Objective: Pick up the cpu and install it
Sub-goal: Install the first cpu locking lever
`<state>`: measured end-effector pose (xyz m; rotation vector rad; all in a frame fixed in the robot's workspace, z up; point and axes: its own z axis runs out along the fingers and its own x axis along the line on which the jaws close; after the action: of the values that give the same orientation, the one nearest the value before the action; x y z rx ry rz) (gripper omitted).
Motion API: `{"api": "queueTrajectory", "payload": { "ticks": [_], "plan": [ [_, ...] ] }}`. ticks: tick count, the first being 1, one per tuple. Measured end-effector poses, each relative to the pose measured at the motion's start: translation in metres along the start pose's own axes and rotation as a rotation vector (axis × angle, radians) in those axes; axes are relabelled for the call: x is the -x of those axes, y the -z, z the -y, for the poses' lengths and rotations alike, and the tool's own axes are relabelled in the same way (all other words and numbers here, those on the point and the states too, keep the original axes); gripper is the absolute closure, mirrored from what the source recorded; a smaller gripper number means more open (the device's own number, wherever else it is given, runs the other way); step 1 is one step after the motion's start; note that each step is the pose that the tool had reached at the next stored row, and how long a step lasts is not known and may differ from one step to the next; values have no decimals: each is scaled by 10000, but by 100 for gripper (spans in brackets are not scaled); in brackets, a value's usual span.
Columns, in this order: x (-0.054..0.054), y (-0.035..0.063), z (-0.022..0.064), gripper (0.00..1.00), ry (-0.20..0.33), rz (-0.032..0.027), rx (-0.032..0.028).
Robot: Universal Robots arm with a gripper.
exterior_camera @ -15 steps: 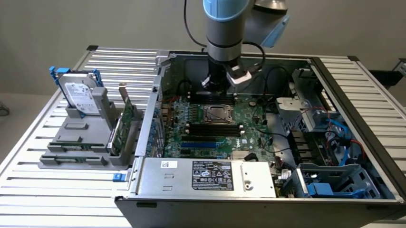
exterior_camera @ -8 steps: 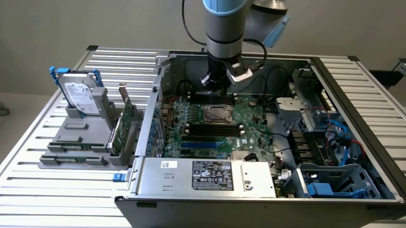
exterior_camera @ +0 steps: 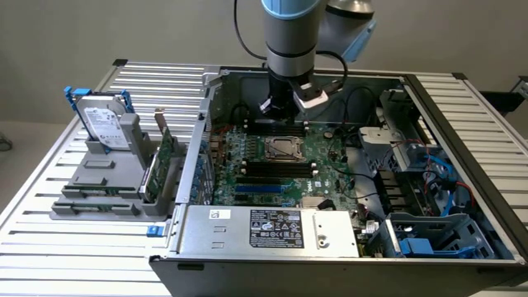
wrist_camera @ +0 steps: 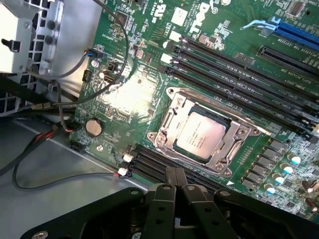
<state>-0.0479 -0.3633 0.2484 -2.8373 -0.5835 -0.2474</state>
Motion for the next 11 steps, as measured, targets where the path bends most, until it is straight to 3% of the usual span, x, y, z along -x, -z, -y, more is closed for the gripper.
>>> {"api": "queueTrajectory", "payload": {
  "ticks": [5,11],
  "plan": [
    [62,46,-56,89,-8,-3,2],
    [191,91,5,89,-4,0,2]
  ]
}}
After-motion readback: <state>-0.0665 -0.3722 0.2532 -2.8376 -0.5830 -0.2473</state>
